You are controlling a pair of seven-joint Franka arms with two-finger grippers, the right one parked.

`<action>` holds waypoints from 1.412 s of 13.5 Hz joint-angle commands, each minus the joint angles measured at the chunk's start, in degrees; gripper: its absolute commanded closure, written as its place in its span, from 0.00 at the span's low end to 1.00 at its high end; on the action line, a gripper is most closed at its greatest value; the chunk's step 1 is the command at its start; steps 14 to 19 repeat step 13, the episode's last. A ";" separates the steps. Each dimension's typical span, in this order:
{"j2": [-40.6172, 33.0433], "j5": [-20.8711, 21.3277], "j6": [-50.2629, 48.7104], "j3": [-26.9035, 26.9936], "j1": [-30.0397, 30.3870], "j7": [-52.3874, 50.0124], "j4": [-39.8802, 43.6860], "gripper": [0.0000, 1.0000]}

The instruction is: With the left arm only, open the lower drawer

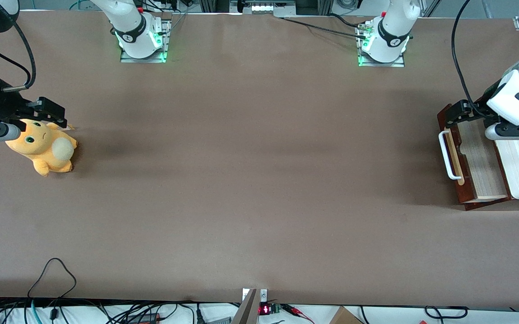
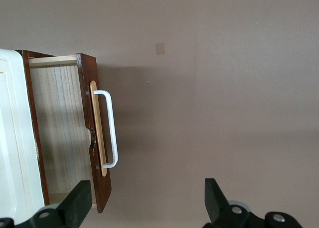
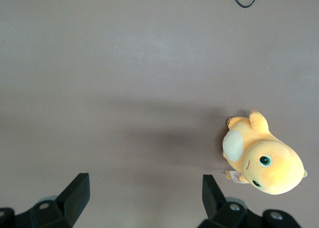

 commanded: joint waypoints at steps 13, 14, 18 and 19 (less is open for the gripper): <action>0.05 -0.50 -0.69 0.88 -0.46 1.37 1.66 0.00; 0.05 -0.50 -0.69 0.88 -0.46 1.37 1.66 0.00; 0.05 -0.50 -0.69 0.88 -0.46 1.37 1.66 0.00; 0.05 -0.50 -0.69 0.88 -0.46 1.37 1.66 0.00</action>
